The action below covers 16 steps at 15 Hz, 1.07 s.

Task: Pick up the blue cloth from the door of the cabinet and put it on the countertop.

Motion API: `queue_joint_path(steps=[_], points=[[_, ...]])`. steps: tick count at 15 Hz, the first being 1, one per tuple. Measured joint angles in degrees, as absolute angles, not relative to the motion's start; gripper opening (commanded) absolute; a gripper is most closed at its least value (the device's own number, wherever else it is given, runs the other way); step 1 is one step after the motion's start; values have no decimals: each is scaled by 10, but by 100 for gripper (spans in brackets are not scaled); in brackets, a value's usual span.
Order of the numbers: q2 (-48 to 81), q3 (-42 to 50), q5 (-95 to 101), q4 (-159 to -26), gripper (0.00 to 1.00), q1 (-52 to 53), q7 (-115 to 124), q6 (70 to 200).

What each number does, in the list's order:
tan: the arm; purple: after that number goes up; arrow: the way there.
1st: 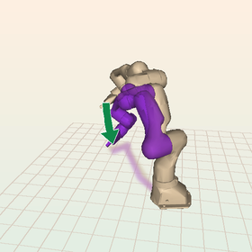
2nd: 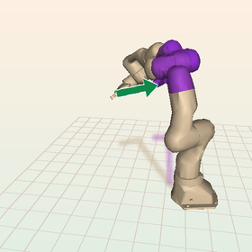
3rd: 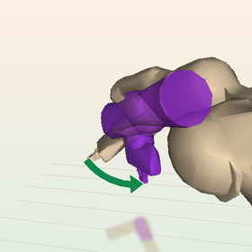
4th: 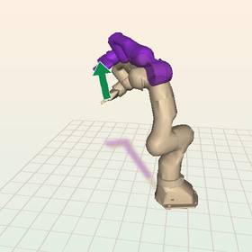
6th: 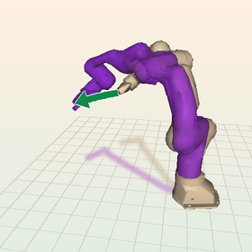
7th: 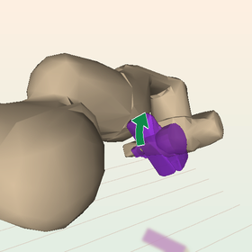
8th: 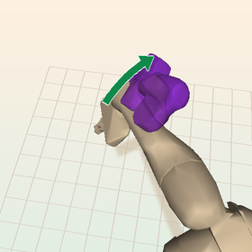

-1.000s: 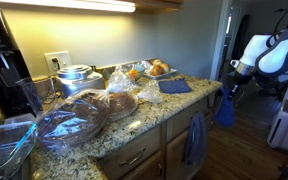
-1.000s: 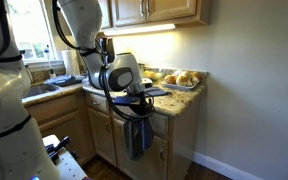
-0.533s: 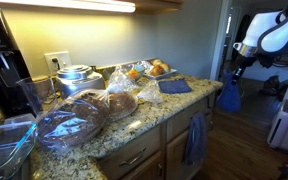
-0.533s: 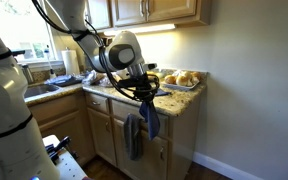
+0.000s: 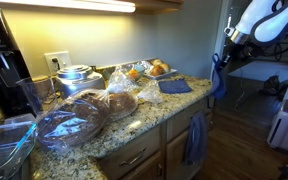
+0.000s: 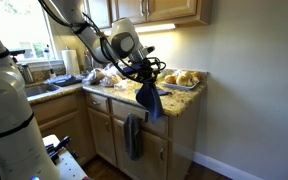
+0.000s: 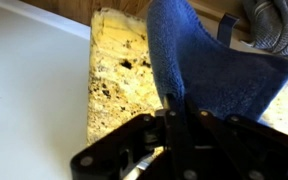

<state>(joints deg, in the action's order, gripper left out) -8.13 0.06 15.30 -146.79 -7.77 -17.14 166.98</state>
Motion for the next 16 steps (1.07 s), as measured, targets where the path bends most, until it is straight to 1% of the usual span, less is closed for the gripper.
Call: queue_joint_path(steps=[5,9,10,11,13,16], points=[[-30,6,73,-1423,8,-44,-274,1743],[45,-16,-31,-1351,8,-20,-373,1749],[65,-26,-51,-1333,13,-21,-394,1749],[85,-35,-62,-1315,37,-22,-409,1748],[122,-39,-56,-1286,40,-22,-419,1748],[162,-21,-3,-1259,58,-19,-407,1747]])
